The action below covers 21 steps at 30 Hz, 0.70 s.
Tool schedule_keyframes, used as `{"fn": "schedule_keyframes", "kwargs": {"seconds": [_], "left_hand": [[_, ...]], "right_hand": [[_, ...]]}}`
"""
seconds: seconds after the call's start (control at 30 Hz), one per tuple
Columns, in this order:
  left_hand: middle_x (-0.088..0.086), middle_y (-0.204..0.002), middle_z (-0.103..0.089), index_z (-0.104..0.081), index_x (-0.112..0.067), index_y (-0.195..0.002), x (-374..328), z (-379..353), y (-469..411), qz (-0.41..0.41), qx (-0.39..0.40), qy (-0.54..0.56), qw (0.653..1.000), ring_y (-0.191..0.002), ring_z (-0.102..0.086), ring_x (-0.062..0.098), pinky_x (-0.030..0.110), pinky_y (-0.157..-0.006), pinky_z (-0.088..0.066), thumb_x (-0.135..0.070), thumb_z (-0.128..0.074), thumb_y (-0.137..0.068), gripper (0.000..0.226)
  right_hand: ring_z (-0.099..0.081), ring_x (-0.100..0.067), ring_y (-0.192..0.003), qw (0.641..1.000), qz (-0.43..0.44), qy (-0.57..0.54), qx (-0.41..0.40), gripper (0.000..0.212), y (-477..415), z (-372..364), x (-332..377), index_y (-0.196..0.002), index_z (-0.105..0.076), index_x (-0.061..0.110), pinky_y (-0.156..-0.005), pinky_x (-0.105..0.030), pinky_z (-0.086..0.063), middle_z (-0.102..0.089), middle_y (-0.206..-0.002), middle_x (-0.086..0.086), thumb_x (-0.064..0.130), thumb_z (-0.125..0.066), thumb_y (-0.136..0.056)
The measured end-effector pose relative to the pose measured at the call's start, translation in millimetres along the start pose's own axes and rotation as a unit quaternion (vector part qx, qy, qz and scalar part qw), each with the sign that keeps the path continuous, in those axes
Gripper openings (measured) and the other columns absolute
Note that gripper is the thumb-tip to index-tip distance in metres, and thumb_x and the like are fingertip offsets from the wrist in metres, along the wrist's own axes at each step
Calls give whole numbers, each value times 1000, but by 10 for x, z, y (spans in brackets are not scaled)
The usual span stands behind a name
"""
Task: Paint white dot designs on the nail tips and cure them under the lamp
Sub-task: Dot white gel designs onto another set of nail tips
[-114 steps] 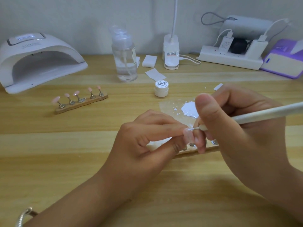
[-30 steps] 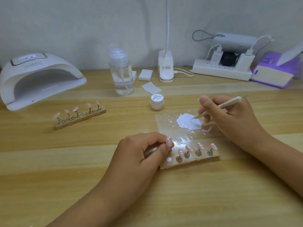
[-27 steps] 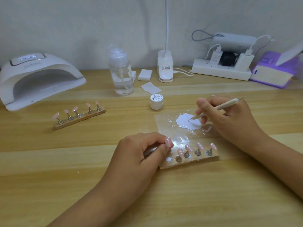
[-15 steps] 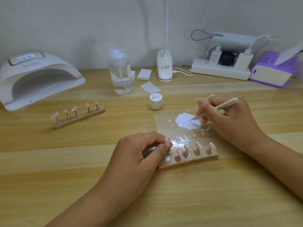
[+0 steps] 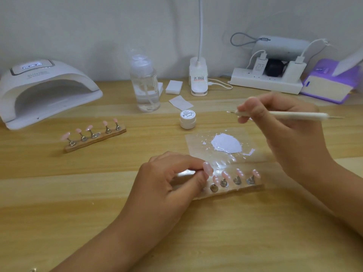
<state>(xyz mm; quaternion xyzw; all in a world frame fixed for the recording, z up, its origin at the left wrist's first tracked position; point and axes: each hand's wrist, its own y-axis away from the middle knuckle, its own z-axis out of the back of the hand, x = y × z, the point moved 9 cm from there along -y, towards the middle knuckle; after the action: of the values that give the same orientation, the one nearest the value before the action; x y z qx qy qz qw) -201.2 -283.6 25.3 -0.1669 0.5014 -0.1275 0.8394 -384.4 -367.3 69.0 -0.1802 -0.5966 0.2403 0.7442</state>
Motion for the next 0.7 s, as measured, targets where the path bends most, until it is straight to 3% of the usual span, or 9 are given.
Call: {"fn": "schedule_keyframes", "kwargs": {"seconds": [0.1,0.23,0.33,0.43,0.7], "left_hand": [[-22,-87,-73,-77,-29,-83,-122,19,-7,-47,-11,-20,999,-93,-68,4,28,-84,-49,-22,-72,-86,10],[-22,-89,-73,-79,-25,-85,-194,37,-3,-71,-19,10,997,-93,-68,9,35,-85,-51,-29,-68,-87,11],[-20,-91,-74,-78,-27,-88,-218,26,0,-79,-11,20,997,-96,-68,12,42,-86,-51,-28,-70,-88,7],[-19,-91,-74,-77,-27,-89,-221,15,2,-80,-7,25,996,-97,-68,13,47,-85,-50,-29,-70,-89,8],[-14,-87,-75,-80,-23,-87,-211,0,-2,-74,-3,20,997,-94,-69,17,48,-87,-49,-31,-69,-89,14]], "right_hand": [[-52,-10,-52,996,-1,-86,18,28,100,-165,217,-70,-63,23,-51,-18,-43,-57,-58,8,42,-67,-90],[-51,-17,-43,988,-19,-138,61,40,303,-383,360,-66,-63,16,-42,-24,-41,-55,-51,3,47,-58,-91],[-53,-20,-41,987,-16,-146,64,38,390,-427,388,-61,-62,12,-42,-23,-43,-56,-48,3,38,-66,-88],[-54,-19,-41,988,-6,-139,66,35,411,-438,377,-59,-58,10,-43,-23,-43,-56,-49,6,27,-62,-89],[-54,-14,-39,988,-11,-136,69,36,430,-452,360,-60,-57,10,-46,-18,-42,-59,-49,1,26,-58,-92]]}}
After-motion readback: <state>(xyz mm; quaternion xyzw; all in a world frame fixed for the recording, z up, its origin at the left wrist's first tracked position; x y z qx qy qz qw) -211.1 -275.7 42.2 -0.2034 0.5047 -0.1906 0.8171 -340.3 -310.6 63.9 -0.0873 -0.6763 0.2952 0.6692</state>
